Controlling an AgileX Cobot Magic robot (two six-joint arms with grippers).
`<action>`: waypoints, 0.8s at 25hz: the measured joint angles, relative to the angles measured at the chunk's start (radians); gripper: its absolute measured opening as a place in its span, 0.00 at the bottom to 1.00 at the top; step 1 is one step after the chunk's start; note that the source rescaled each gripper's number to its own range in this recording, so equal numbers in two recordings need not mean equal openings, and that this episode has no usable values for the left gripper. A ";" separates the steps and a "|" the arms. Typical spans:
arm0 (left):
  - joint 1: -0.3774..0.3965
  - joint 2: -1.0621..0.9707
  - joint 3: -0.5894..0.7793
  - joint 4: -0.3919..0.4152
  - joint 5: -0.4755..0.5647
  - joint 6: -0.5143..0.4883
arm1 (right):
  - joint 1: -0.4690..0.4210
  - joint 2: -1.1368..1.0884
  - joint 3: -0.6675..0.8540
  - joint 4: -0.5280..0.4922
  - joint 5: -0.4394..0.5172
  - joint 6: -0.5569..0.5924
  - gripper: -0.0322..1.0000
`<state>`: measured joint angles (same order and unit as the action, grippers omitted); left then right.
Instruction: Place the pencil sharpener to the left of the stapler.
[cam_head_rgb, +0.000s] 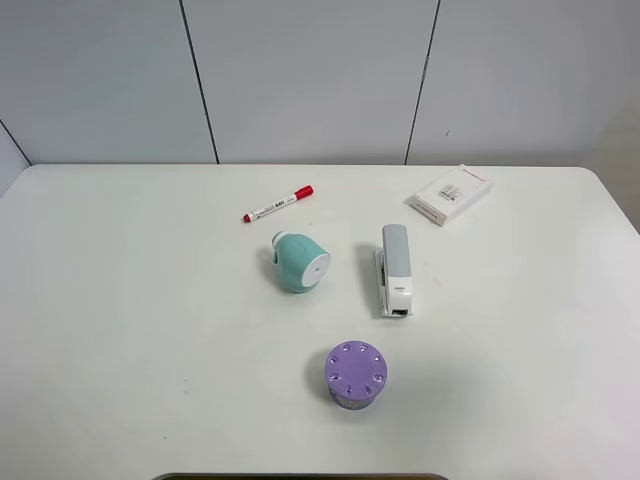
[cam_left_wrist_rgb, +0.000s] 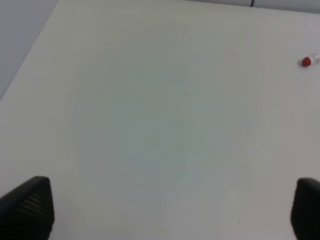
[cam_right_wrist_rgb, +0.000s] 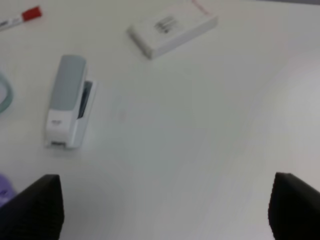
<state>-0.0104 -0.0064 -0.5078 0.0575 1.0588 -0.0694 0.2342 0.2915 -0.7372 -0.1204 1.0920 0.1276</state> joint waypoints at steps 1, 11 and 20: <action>0.000 0.000 0.000 0.000 0.000 0.000 | -0.019 -0.039 0.037 0.000 -0.011 0.000 0.79; 0.000 0.000 0.000 0.000 0.000 0.000 | -0.134 -0.293 0.231 0.000 -0.024 0.000 0.79; 0.000 0.000 0.000 0.000 0.000 0.000 | -0.134 -0.293 0.233 0.000 -0.024 -0.003 0.79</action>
<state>-0.0104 -0.0064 -0.5078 0.0575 1.0588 -0.0694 0.0998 -0.0013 -0.5043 -0.1201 1.0679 0.1249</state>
